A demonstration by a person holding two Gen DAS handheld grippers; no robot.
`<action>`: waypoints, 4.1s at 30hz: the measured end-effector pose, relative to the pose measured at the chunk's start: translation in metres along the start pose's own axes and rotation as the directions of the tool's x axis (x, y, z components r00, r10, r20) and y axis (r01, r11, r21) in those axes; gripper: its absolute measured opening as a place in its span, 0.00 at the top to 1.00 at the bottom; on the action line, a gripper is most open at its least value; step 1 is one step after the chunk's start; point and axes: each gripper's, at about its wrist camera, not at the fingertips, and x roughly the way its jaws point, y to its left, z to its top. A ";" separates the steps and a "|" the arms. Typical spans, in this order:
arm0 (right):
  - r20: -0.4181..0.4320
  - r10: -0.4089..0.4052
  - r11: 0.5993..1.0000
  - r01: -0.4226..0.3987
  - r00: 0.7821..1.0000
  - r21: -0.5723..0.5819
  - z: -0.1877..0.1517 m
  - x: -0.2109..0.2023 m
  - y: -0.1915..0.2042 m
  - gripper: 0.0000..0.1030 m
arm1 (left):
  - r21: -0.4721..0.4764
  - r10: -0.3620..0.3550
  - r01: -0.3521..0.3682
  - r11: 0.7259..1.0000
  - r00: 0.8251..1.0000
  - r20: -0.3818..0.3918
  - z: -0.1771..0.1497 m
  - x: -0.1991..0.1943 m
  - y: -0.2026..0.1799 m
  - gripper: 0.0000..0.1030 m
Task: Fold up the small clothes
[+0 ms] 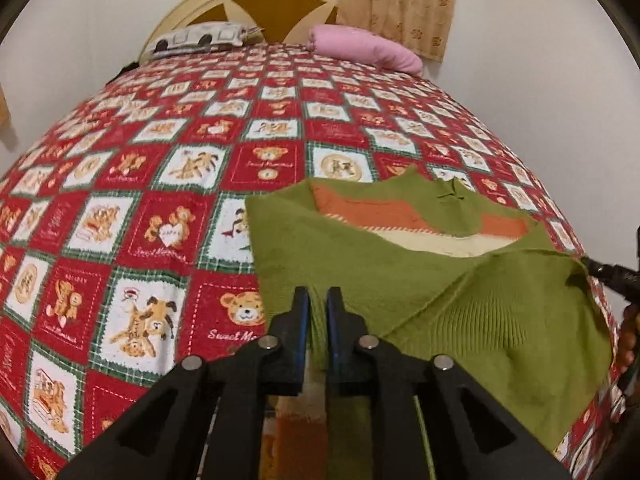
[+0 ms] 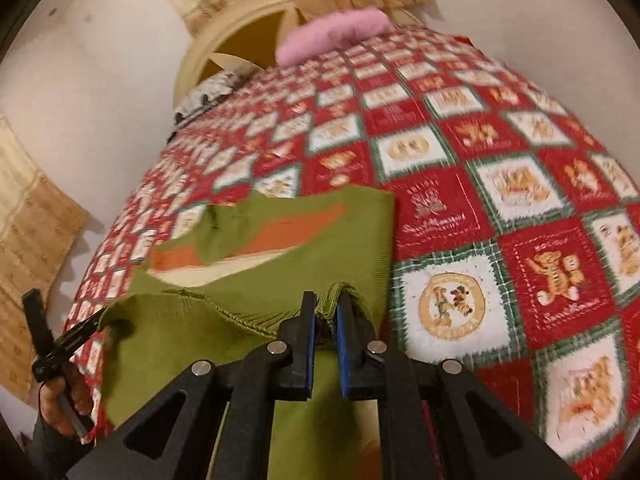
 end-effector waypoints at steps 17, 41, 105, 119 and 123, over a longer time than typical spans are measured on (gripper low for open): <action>0.024 -0.036 0.998 0.037 0.999 -0.057 0.000 -0.010 -0.014 0.48 | 0.194 -0.006 0.000 0.981 1.000 0.029 0.003 0.008 -0.019 0.34; 0.155 -0.136 0.945 0.175 0.978 -0.275 0.046 -0.028 0.047 0.95 | 0.161 0.046 -0.070 0.984 0.988 0.150 0.064 0.001 -0.015 0.94; -0.019 -0.183 0.870 0.153 0.983 -0.468 -0.084 0.056 0.158 0.45 | -0.011 0.208 -0.208 0.978 0.978 -0.030 -0.073 -0.008 0.024 0.05; -0.068 -0.082 0.814 0.027 0.994 -0.581 -0.107 0.102 0.258 0.43 | -0.039 0.175 -0.176 0.984 0.984 -0.038 -0.077 -0.006 0.029 0.04; -0.049 -0.074 0.821 0.033 0.996 -0.570 -0.108 0.106 0.255 0.38 | -0.027 0.185 -0.186 0.982 0.982 -0.035 -0.077 -0.006 0.027 0.04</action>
